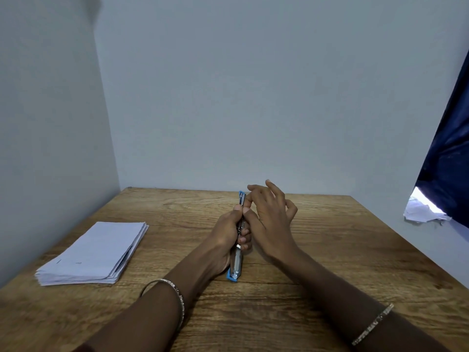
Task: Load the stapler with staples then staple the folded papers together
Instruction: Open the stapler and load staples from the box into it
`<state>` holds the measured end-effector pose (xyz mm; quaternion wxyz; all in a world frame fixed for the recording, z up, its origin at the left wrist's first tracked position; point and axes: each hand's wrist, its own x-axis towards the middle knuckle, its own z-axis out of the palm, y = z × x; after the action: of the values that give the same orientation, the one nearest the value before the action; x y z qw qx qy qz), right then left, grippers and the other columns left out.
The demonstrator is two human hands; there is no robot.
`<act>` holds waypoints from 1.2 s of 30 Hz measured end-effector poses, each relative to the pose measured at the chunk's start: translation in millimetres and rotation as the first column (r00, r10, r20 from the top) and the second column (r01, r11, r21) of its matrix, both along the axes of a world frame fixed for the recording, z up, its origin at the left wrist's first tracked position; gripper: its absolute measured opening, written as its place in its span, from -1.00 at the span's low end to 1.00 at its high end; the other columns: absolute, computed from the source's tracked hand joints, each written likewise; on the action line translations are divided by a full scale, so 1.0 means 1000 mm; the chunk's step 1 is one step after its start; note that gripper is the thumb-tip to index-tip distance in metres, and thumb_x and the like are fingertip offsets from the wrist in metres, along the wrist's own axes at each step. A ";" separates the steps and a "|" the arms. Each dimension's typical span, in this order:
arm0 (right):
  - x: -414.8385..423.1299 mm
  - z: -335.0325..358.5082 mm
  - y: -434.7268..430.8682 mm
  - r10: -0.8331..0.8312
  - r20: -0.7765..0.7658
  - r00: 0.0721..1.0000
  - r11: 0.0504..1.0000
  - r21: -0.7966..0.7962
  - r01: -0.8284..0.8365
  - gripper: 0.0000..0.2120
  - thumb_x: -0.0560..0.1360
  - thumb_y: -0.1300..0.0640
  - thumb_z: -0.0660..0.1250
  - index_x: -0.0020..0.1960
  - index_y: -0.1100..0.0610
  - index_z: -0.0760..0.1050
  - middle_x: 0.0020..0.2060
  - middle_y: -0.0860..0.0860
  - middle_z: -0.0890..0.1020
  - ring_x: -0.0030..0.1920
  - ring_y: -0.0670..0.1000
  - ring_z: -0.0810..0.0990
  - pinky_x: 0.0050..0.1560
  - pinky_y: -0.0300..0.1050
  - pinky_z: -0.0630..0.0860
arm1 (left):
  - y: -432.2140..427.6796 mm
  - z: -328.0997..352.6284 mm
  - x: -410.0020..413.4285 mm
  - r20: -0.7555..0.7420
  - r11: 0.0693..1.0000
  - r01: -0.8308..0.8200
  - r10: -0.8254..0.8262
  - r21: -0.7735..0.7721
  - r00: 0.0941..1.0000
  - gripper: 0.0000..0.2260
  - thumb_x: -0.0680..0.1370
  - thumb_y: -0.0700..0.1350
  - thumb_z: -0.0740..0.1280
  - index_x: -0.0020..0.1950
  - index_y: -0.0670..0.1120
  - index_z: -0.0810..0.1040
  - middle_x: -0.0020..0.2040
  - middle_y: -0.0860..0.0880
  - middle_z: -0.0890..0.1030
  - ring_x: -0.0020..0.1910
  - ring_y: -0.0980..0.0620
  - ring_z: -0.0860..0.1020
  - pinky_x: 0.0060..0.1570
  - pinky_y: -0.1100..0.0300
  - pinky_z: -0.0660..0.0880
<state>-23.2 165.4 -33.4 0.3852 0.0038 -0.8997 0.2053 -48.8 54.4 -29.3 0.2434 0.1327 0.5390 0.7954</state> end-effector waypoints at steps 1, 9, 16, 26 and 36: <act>0.000 0.000 0.000 0.020 0.007 1.000 1.000 -0.011 -0.020 -0.82 0.53 -0.02 0.14 0.05 -0.05 0.47 0.35 -0.21 0.50 0.56 -0.11 0.10 0.30 -0.01 0.01 | 0.000 0.000 0.000 -0.001 1.000 -0.003 0.003 0.002 1.000 -0.58 0.72 0.05 0.06 -0.24 -0.14 0.41 -0.56 -0.01 0.36 -0.64 0.13 0.28 -0.63 0.32 0.26; 0.003 0.003 0.003 0.124 -0.071 0.990 0.992 -0.017 -0.125 -0.92 0.55 0.08 0.25 0.03 -0.03 0.49 0.18 -0.23 0.60 0.57 -0.20 0.13 0.35 -0.02 0.03 | 0.001 -0.001 0.003 0.008 0.998 -0.040 0.040 0.049 0.999 -0.67 0.72 0.02 0.05 0.09 -0.13 0.53 -0.54 0.03 0.35 -0.63 0.15 0.28 -0.64 0.30 0.28; 0.005 0.004 -0.001 0.070 -0.139 0.988 0.998 0.016 -0.069 -0.87 0.43 0.03 0.24 -0.05 -0.03 0.50 0.00 -0.20 0.63 0.49 -0.13 0.32 0.27 -0.05 0.12 | 0.005 0.002 0.011 -0.008 0.992 -0.126 0.126 -0.008 0.992 -0.68 0.71 0.01 0.09 0.04 -0.14 0.54 -0.57 0.05 0.34 -0.63 0.15 0.29 -0.64 0.31 0.29; 0.005 0.009 0.005 0.189 -0.085 0.978 0.981 0.059 -0.184 -0.94 0.50 0.09 0.25 -0.07 0.06 0.48 -0.11 -0.09 0.54 0.03 -0.04 0.40 0.05 -0.08 0.22 | 0.006 0.000 0.015 -0.017 0.987 -0.153 0.154 0.043 0.988 -0.67 0.72 0.01 0.08 0.01 -0.18 0.49 -0.55 0.05 0.30 -0.63 0.15 0.26 -0.67 0.30 0.27; 0.011 0.022 0.017 0.366 0.045 0.929 0.926 -0.118 -0.359 -0.93 0.50 0.28 0.39 -0.11 0.16 0.52 -0.24 -0.18 0.49 -0.15 -0.19 0.41 -0.15 -0.41 0.28 | 0.008 -0.003 0.014 0.026 0.992 -0.101 0.099 0.073 0.995 -0.63 0.72 0.04 0.05 0.13 -0.20 0.52 -0.54 0.05 0.28 -0.64 0.14 0.22 -0.66 0.33 0.22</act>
<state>-11.8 182.8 -11.3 0.3102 0.1426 -0.8833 0.3212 -34.3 62.8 -32.1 0.2042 0.1055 0.5121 0.8276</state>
